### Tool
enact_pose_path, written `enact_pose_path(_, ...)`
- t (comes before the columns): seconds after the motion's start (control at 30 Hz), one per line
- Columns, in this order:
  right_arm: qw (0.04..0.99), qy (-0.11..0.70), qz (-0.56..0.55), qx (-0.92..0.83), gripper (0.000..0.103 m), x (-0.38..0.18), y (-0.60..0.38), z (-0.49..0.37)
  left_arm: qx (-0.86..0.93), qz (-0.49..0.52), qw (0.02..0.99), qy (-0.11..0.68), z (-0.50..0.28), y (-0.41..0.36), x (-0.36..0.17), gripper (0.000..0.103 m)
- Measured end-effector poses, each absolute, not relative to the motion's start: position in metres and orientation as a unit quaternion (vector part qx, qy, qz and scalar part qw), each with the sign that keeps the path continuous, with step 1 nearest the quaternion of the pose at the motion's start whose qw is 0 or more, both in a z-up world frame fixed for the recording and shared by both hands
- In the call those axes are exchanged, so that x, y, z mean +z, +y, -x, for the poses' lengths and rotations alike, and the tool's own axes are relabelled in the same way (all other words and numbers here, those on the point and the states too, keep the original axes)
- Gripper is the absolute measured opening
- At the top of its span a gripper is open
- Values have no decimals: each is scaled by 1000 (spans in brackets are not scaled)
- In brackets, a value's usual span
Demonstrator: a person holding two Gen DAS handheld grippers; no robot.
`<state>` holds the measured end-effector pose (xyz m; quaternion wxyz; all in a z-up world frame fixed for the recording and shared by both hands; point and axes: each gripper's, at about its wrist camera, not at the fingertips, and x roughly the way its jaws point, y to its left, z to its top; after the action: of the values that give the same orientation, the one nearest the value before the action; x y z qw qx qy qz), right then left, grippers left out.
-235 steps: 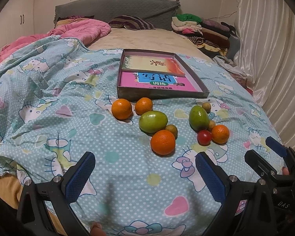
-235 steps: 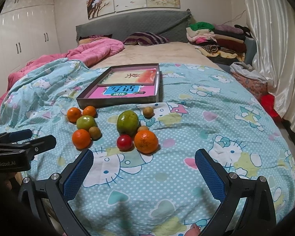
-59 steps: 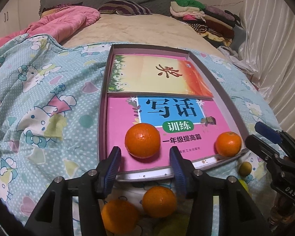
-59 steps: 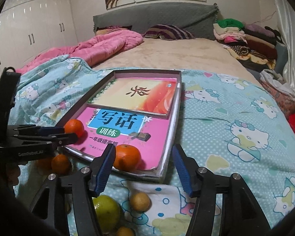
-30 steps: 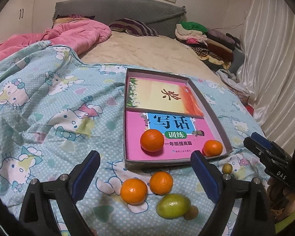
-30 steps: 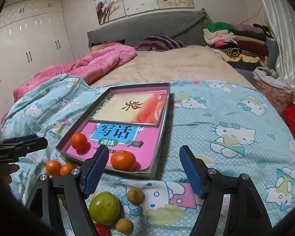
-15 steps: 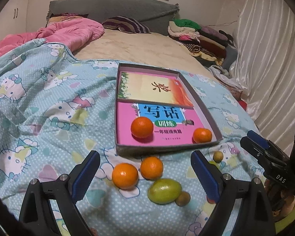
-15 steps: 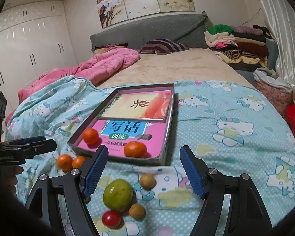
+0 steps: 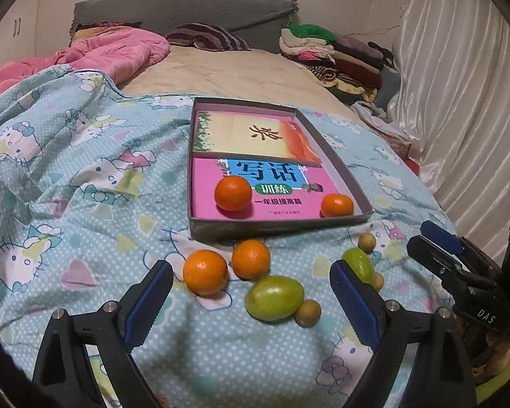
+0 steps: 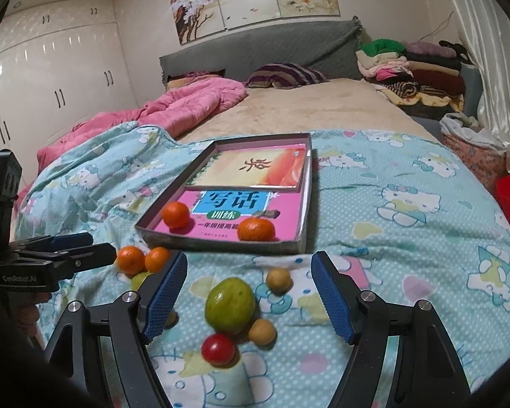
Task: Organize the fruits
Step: 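Withdraw both open tools from the box back toward the loose fruit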
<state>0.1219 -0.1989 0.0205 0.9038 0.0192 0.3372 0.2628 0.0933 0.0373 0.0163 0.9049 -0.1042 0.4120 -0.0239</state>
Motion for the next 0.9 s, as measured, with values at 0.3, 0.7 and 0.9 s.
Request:
enact_pose_path(0.3,900,345,3,268,77,22,-187,-100,-28,102,902,418,-79,41,14,94)
enact_pose_path(0.7,895,359,19,264,77,19,-181,-85,-32,88,899,428,-67,37,10,94)
enact_pose_path(0.9,890,372,25,264,77,10,-178,-79,-32,81,894,440,-65,33,1,94)
